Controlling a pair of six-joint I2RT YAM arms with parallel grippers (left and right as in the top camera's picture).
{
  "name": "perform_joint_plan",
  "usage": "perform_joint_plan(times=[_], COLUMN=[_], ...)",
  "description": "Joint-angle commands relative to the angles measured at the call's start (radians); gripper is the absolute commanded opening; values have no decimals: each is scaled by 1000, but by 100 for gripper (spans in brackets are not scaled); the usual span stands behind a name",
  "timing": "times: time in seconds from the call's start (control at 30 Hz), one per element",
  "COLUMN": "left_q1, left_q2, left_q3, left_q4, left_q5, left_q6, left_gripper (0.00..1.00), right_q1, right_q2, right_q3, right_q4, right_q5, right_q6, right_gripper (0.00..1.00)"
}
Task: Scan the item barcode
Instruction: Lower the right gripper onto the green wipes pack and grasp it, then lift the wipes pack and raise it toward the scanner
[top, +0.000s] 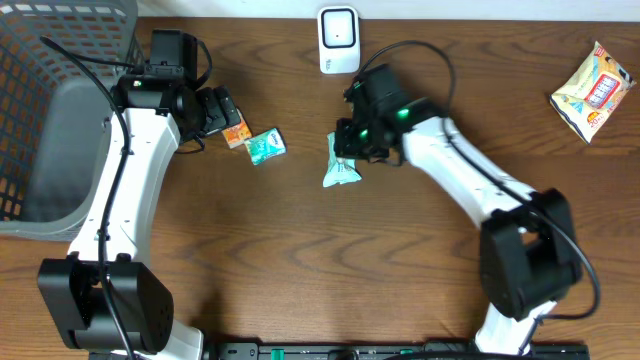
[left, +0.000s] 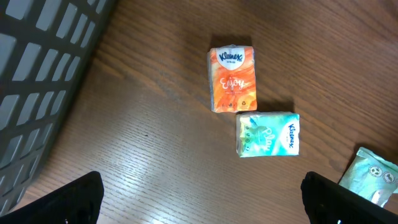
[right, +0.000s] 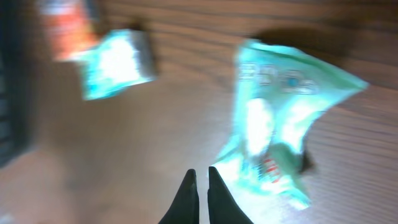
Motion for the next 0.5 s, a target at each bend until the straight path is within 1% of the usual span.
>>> perform_joint_plan(times=[0.0, 0.03, 0.1, 0.17, 0.23, 0.3, 0.33, 0.4, 0.47], left_q1=[3, 3, 3, 3, 3, 3, 3, 3, 3], left_q2=[5, 5, 5, 5, 5, 5, 5, 5, 5], left_q3=[5, 5, 5, 5, 5, 5, 5, 5, 5], left_q4=[-3, -3, -3, -3, -3, -3, -3, -3, -3], left_q5=[-13, -13, -13, -13, -13, -13, -13, -13, -13], left_q6=[6, 6, 6, 6, 6, 6, 6, 6, 6], left_gripper=[100, 100, 100, 100, 100, 100, 100, 100, 100], right_q1=[-61, -72, -80, -76, -56, -20, 8, 54, 111], right_q2=[-12, -12, -12, -12, -12, -12, -12, -11, -7], right_q3=[-2, -4, -5, -5, -5, -5, -5, -5, -5], right_q4=[-4, -7, -16, -30, -42, -49, -52, -52, -51], right_q5=[-344, -343, -287, -229, -154, -40, 50, 196, 383], right_q6=[-100, -110, -121, -121, -121, -121, -121, -105, -48], right_gripper=[1, 6, 25, 37, 45, 52, 55, 59, 61])
